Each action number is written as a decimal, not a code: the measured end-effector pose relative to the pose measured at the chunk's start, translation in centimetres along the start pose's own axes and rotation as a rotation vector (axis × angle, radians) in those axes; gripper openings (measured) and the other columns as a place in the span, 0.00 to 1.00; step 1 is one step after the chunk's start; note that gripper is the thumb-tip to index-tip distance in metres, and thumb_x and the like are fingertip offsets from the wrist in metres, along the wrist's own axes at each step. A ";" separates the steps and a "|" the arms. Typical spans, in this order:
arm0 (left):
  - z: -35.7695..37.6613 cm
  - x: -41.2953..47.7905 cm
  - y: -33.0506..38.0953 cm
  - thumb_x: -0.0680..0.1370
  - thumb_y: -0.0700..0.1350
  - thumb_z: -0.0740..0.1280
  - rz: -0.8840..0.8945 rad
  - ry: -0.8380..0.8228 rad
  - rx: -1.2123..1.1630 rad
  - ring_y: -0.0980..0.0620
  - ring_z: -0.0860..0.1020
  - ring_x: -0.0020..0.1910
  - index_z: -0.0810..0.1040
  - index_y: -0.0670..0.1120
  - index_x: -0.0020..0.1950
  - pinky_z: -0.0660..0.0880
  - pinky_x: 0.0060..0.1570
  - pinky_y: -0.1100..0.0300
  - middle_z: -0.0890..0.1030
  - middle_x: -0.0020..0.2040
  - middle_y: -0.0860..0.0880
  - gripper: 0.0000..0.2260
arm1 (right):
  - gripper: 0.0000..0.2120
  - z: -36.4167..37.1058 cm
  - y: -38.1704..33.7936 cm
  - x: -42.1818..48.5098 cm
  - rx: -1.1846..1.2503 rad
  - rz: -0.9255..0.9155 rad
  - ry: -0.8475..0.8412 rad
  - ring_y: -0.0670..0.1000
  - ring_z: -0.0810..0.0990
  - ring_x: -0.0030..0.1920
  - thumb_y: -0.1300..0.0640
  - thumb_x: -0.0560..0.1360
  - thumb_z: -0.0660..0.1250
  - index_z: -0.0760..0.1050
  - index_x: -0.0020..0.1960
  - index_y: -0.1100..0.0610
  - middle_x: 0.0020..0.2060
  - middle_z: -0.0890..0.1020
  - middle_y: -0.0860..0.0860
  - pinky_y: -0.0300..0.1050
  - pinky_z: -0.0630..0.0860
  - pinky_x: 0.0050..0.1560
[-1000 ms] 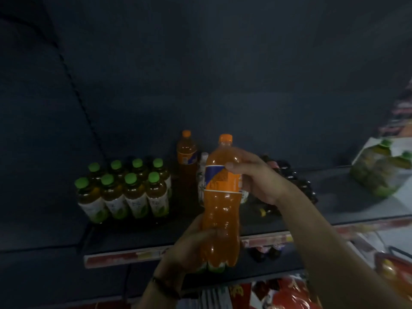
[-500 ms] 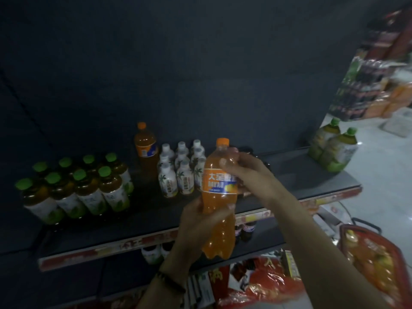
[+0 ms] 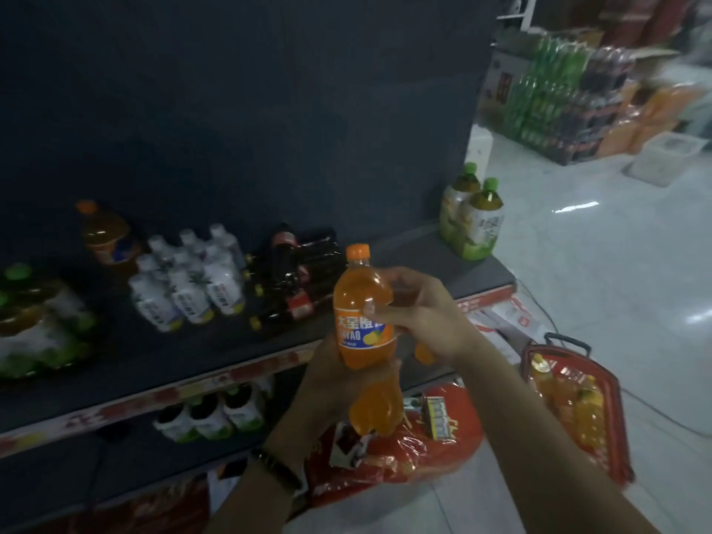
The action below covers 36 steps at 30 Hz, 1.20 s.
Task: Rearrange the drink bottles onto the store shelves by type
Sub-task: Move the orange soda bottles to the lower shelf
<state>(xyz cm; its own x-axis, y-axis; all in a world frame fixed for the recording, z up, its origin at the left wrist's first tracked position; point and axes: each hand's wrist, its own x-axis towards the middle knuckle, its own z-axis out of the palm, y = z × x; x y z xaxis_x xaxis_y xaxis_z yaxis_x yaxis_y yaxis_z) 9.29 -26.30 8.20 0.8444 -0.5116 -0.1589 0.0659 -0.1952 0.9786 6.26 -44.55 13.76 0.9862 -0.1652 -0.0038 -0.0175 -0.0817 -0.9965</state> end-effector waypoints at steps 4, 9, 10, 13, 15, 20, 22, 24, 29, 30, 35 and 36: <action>6.0 2.8 -1.6 0.65 0.42 0.86 -0.026 0.072 0.086 0.59 0.85 0.52 0.82 0.61 0.56 0.83 0.53 0.57 0.88 0.51 0.58 0.25 | 0.21 -5.1 3.3 -0.7 -0.111 0.015 -0.013 0.45 0.87 0.56 0.54 0.75 0.80 0.80 0.66 0.50 0.55 0.88 0.45 0.42 0.84 0.53; 11.2 5.0 -5.5 0.66 0.47 0.86 -0.082 0.112 0.162 0.56 0.84 0.57 0.78 0.56 0.65 0.82 0.59 0.53 0.85 0.58 0.56 0.31 | 0.23 -10.6 8.3 -1.2 -0.162 0.084 -0.008 0.41 0.86 0.56 0.53 0.75 0.80 0.79 0.68 0.48 0.55 0.87 0.41 0.39 0.85 0.53; 12.3 5.5 -6.3 0.66 0.45 0.86 -0.112 0.115 0.150 0.56 0.84 0.57 0.78 0.57 0.65 0.81 0.58 0.55 0.85 0.57 0.57 0.32 | 0.22 -11.5 9.7 -1.4 -0.177 0.122 -0.002 0.39 0.86 0.55 0.51 0.75 0.80 0.79 0.67 0.46 0.54 0.86 0.39 0.38 0.85 0.52; 15.0 7.1 -10.2 0.64 0.43 0.87 -0.191 0.134 0.137 0.56 0.84 0.58 0.78 0.59 0.64 0.81 0.57 0.57 0.85 0.60 0.56 0.33 | 0.14 -14.2 15.1 -1.6 -0.132 0.259 -0.026 0.40 0.86 0.55 0.48 0.80 0.73 0.77 0.65 0.41 0.55 0.85 0.39 0.43 0.85 0.55; 16.4 7.9 -13.3 0.65 0.39 0.86 -0.276 0.140 0.113 0.55 0.84 0.58 0.78 0.60 0.62 0.82 0.59 0.54 0.85 0.62 0.53 0.32 | 0.11 -15.9 19.2 -1.4 0.037 0.375 -0.008 0.49 0.87 0.58 0.52 0.85 0.66 0.78 0.67 0.48 0.58 0.87 0.47 0.51 0.84 0.59; 19.2 12.0 -21.5 0.61 0.46 0.89 -0.418 0.155 0.179 0.64 0.81 0.52 0.77 0.62 0.58 0.77 0.52 0.68 0.81 0.52 0.65 0.32 | 0.06 -18.8 29.9 2.0 -0.109 0.521 0.190 0.55 0.87 0.53 0.57 0.84 0.67 0.81 0.59 0.51 0.51 0.87 0.51 0.58 0.85 0.58; 19.2 14.9 -25.5 0.59 0.55 0.88 -0.486 0.222 0.232 0.54 0.83 0.56 0.80 0.58 0.56 0.79 0.61 0.55 0.83 0.52 0.61 0.30 | 0.05 -19.7 33.9 4.4 -0.206 0.519 0.255 0.54 0.86 0.53 0.55 0.82 0.71 0.78 0.56 0.48 0.51 0.85 0.48 0.62 0.83 0.60; 18.7 18.0 -30.2 0.61 0.63 0.85 -0.606 0.265 0.262 0.46 0.83 0.59 0.81 0.53 0.60 0.79 0.63 0.52 0.85 0.56 0.53 0.32 | 0.16 -20.7 37.5 7.1 -0.263 0.518 0.296 0.55 0.84 0.55 0.53 0.80 0.74 0.75 0.65 0.51 0.54 0.83 0.49 0.60 0.83 0.59; 18.5 25.8 -35.4 0.67 0.53 0.85 -0.452 0.363 0.280 0.60 0.81 0.48 0.79 0.57 0.54 0.77 0.50 0.65 0.84 0.51 0.58 0.22 | 0.41 -23.0 44.8 14.0 -0.375 0.502 0.352 0.51 0.75 0.58 0.57 0.71 0.83 0.63 0.76 0.58 0.60 0.74 0.51 0.37 0.71 0.40; 18.6 27.5 -35.9 0.66 0.50 0.86 -0.407 0.406 0.289 0.60 0.80 0.47 0.78 0.58 0.54 0.76 0.51 0.65 0.82 0.50 0.59 0.23 | 0.45 -23.3 46.2 15.4 -0.388 0.487 0.382 0.53 0.76 0.62 0.59 0.68 0.83 0.62 0.77 0.58 0.64 0.75 0.53 0.40 0.76 0.44; 19.7 32.8 -37.9 0.73 0.49 0.81 -0.518 0.330 0.186 0.51 0.79 0.57 0.77 0.53 0.59 0.73 0.57 0.56 0.78 0.51 0.54 0.19 | 0.51 -23.9 50.2 18.1 -0.386 0.375 0.350 0.54 0.77 0.66 0.59 0.63 0.85 0.62 0.79 0.47 0.68 0.77 0.51 0.61 0.79 0.66; 19.8 33.7 -38.2 0.72 0.54 0.81 -0.548 0.328 0.203 0.49 0.78 0.60 0.76 0.53 0.63 0.72 0.59 0.55 0.78 0.54 0.52 0.24 | 0.51 -23.8 50.7 18.2 -0.372 0.339 0.326 0.53 0.78 0.65 0.58 0.62 0.85 0.62 0.78 0.45 0.67 0.78 0.49 0.62 0.79 0.66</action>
<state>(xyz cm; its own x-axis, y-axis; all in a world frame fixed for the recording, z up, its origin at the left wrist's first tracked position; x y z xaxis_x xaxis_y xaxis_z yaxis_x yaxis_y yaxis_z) 24.73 -52.62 -37.13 0.8372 -0.0186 -0.5466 0.4574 -0.5241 0.7184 19.39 -75.09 -34.83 0.8154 -0.5302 -0.2325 -0.4371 -0.3005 -0.8477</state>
